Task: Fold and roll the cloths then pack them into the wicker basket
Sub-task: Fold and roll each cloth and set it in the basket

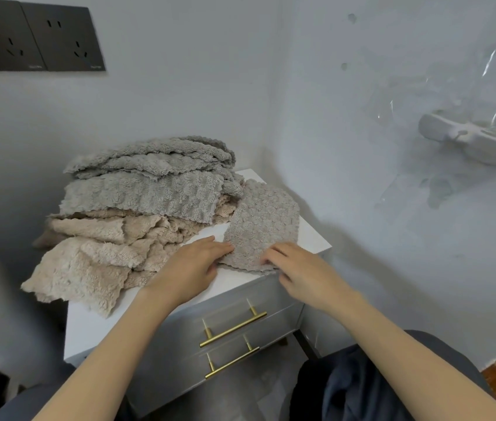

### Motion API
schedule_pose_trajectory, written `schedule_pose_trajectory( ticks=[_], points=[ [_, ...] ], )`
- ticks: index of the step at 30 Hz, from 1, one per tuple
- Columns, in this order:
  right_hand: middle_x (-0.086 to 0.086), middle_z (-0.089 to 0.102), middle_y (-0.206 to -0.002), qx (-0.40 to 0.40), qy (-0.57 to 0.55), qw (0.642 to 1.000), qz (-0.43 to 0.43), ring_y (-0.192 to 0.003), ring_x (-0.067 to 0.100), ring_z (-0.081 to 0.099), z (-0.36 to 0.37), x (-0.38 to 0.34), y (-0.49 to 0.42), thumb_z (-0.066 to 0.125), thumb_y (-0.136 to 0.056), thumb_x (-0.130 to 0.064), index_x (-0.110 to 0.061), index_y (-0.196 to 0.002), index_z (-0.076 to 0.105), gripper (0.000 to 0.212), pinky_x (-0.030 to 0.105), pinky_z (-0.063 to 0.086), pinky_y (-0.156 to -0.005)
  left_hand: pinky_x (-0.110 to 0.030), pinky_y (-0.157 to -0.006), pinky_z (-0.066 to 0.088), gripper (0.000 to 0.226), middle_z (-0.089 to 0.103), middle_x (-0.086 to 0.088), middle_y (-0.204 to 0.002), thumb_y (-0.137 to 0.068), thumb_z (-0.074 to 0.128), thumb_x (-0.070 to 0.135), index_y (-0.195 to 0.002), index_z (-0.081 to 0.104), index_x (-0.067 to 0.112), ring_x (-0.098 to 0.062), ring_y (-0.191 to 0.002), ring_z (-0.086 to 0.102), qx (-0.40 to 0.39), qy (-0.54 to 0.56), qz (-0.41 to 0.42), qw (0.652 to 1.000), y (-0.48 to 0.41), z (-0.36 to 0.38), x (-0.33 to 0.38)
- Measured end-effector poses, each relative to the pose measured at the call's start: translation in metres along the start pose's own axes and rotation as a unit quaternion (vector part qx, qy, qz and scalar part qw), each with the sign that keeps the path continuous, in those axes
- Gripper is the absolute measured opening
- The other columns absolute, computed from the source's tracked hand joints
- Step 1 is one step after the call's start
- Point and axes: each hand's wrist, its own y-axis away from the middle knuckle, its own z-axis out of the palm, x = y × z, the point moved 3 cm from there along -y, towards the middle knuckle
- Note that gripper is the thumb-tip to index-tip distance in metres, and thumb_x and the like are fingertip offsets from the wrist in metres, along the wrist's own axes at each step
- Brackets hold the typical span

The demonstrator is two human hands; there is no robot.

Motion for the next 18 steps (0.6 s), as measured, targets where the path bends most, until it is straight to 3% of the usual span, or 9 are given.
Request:
schedule_pose_trajectory(
  ticks=[3, 5, 8, 13, 15, 16, 18],
  points=[
    [0.0, 0.067, -0.106, 0.023, -0.103, 0.991, 0.078, -0.087, 0.011, 0.058, -0.008, 0.009, 0.001, 0.047, -0.096, -0.012, -0.019, -0.115, 0.064, 0.026, 0.024, 0.042, -0.077, -0.025, -0.11, 0.023, 0.052, 0.044, 0.008, -0.145, -0.092, 0.049, 0.021, -0.143, 0.041, 0.027, -0.013, -0.138, 0.032, 0.009, 0.002, -0.011, 1.0, 0.0, -0.001, 0.001],
    [0.001, 0.07, -0.093, 0.043, -0.146, 0.981, 0.124, -0.067, 0.004, 0.051, -0.013, 0.016, 0.001, 0.049, -0.098, -0.017, -0.017, -0.113, 0.066, 0.023, 0.018, 0.035, -0.065, -0.027, -0.108, 0.029, 0.051, 0.048, 0.009, -0.141, -0.092, 0.051, 0.033, -0.142, 0.042, 0.029, -0.011, -0.132, 0.038, 0.024, 0.003, -0.014, 1.0, -0.001, -0.002, 0.002],
    [-0.014, 0.058, -0.068, 0.07, -0.19, 0.966, 0.159, -0.055, -0.002, 0.048, -0.014, 0.023, 0.001, 0.051, -0.098, -0.017, -0.014, -0.111, 0.067, 0.021, 0.012, 0.035, -0.057, -0.031, -0.103, 0.037, 0.045, 0.054, 0.009, -0.133, -0.094, 0.051, 0.039, -0.137, 0.049, 0.029, -0.013, -0.125, 0.045, 0.053, 0.0, -0.016, 0.998, -0.004, -0.001, 0.006],
    [-0.014, 0.047, -0.058, 0.108, -0.213, 0.948, 0.209, -0.057, -0.004, 0.048, -0.015, 0.039, 0.002, 0.056, -0.095, -0.017, -0.021, -0.099, 0.066, 0.011, 0.011, 0.033, -0.056, -0.036, -0.085, 0.045, 0.024, 0.067, 0.006, -0.106, -0.093, 0.056, 0.034, -0.107, 0.071, 0.021, -0.017, -0.101, 0.056, 0.096, 0.083, -0.058, 0.99, -0.013, 0.0, 0.011],
    [-0.015, 0.053, -0.063, 0.115, -0.207, 0.945, 0.227, -0.061, -0.003, 0.051, -0.016, 0.046, 0.002, 0.057, -0.095, -0.018, -0.02, -0.099, 0.067, 0.011, 0.009, 0.036, -0.06, -0.038, -0.078, 0.047, 0.029, 0.07, -0.003, -0.092, -0.091, 0.058, 0.037, -0.088, 0.072, 0.012, -0.021, -0.088, 0.06, 0.091, 0.146, -0.095, 0.981, -0.019, 0.001, 0.01],
    [-0.013, 0.058, -0.069, 0.113, -0.202, 0.944, 0.235, -0.065, 0.0, 0.053, -0.015, 0.049, 0.002, 0.057, -0.095, -0.02, -0.02, -0.099, 0.067, 0.011, 0.011, 0.038, -0.064, -0.039, -0.073, 0.047, 0.034, 0.069, -0.008, -0.084, -0.09, 0.059, 0.039, -0.078, 0.07, 0.009, -0.024, -0.08, 0.06, 0.087, 0.178, -0.112, 0.974, -0.021, 0.003, 0.01],
    [-0.005, 0.062, -0.075, 0.104, -0.183, 0.944, 0.254, -0.072, 0.014, 0.054, -0.012, 0.056, 0.001, 0.056, -0.095, -0.023, -0.021, -0.099, 0.067, 0.012, 0.031, 0.045, -0.072, -0.038, -0.069, 0.045, 0.038, 0.064, -0.011, -0.07, -0.089, 0.06, 0.041, -0.063, 0.066, 0.015, -0.026, -0.069, 0.058, 0.091, 0.231, -0.139, 0.959, -0.023, 0.005, 0.013]
  ],
)
